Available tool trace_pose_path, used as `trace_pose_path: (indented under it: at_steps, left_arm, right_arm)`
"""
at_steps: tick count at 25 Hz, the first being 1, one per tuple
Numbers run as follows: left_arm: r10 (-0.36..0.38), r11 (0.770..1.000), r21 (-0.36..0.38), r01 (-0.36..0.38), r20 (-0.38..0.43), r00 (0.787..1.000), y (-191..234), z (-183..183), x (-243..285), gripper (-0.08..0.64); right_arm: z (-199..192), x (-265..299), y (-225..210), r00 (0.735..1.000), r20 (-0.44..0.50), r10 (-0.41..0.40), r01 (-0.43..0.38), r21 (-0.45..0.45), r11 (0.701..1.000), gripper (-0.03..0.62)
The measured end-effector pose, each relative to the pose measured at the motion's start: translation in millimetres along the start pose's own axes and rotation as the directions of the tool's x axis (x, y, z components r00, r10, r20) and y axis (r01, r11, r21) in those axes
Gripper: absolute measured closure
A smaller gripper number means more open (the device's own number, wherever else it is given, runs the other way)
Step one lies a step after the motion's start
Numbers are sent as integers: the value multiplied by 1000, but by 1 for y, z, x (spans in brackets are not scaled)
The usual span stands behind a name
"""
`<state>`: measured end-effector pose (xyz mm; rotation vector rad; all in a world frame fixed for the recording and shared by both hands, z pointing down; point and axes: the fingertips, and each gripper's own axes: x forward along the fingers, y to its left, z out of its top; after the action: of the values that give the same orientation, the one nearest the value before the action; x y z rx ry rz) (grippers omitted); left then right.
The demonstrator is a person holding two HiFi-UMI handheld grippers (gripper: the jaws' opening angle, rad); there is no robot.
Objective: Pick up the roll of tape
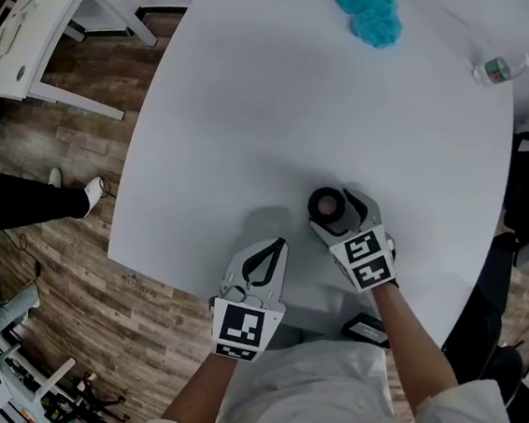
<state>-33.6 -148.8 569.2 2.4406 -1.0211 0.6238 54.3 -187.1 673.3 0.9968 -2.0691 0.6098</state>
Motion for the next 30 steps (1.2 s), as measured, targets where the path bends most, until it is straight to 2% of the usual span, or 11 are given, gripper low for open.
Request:
trace_pose_path:
  at_steps: [8, 12, 30]
  left_arm:
    - [0, 1000, -7, -1, -11, 1000, 5, -4, 0, 543]
    - [-4, 1000, -8, 4, -13, 1000, 5, -6, 1, 543]
    - [-10, 1000, -4, 10, -17, 1000, 2, -7, 1, 543]
  right_arm:
    - [2, 7, 0, 1000, -20, -7, 7, -10, 1000, 210]
    - [2, 6, 0, 1000, -15, -21, 21, -11, 1000, 231]
    - [1, 3, 1, 1000, -3, -22, 22, 1, 1000, 245]
